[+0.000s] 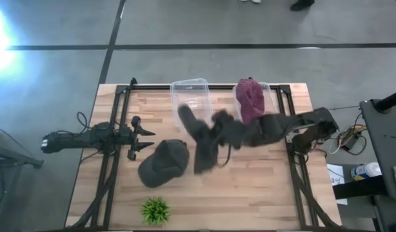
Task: Pick & Place hat
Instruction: Put the black cap into the left transparent bin
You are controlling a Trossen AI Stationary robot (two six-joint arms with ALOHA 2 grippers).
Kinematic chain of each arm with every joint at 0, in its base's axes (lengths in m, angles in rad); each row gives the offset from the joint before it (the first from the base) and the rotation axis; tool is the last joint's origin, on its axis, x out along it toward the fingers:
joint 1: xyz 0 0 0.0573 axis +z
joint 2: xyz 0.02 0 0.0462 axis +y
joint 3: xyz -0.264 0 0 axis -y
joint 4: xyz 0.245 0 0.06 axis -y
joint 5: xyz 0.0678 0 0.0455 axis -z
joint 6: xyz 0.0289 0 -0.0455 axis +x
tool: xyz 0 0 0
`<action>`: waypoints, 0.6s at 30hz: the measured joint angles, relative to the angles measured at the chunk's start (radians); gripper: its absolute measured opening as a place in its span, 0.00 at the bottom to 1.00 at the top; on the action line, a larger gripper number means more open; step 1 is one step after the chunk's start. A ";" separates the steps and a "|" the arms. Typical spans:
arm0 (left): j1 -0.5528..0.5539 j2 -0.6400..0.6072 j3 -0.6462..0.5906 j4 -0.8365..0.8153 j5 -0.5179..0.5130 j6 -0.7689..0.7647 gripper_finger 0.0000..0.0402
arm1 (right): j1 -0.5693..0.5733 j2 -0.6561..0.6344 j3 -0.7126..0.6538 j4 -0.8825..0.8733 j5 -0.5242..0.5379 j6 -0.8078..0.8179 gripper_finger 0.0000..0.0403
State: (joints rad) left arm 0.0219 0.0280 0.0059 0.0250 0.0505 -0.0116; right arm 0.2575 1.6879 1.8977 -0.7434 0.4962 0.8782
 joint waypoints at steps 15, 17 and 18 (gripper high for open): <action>0.000 0.001 0.000 0.000 0.000 0.000 0.44 | -0.465 0.123 -0.001 0.231 -0.332 -0.340 0.02; 0.000 0.001 0.000 0.000 0.000 0.000 0.44 | -0.485 0.168 -0.002 0.220 -0.363 -0.353 0.02; 0.000 0.001 0.000 0.000 0.000 0.000 0.44 | -0.494 0.188 -0.002 0.216 -0.368 -0.354 0.02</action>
State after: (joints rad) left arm 0.0219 0.0288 0.0059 0.0250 0.0509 -0.0116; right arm -0.2370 1.8755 1.8954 -0.5278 0.1284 0.5240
